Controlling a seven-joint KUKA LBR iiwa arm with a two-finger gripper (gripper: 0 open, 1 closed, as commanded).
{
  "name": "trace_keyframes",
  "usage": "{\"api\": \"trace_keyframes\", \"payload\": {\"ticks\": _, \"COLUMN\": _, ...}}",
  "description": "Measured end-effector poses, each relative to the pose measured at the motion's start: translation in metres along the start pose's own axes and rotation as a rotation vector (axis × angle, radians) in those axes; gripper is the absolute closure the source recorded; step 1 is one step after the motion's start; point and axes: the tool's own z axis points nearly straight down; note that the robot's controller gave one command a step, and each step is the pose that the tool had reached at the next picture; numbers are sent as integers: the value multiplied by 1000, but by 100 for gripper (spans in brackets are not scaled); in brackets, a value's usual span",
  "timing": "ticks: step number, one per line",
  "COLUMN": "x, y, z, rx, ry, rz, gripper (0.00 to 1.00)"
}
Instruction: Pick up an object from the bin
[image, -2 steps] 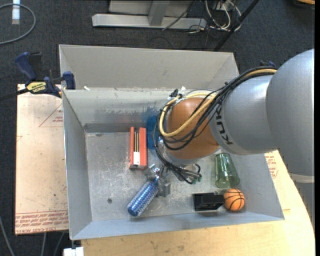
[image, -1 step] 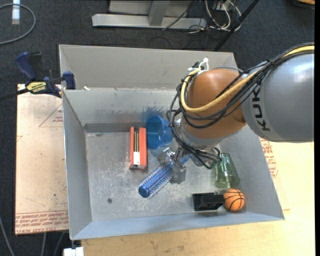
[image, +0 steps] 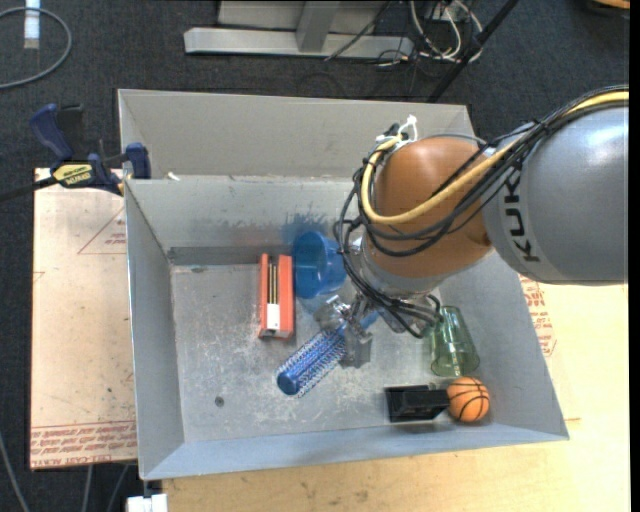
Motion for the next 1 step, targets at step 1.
{"api": "trace_keyframes", "payload": {"ticks": 1, "x": 6, "y": 1, "z": -45, "rx": -3, "ry": 7, "rz": -1, "gripper": 100}}
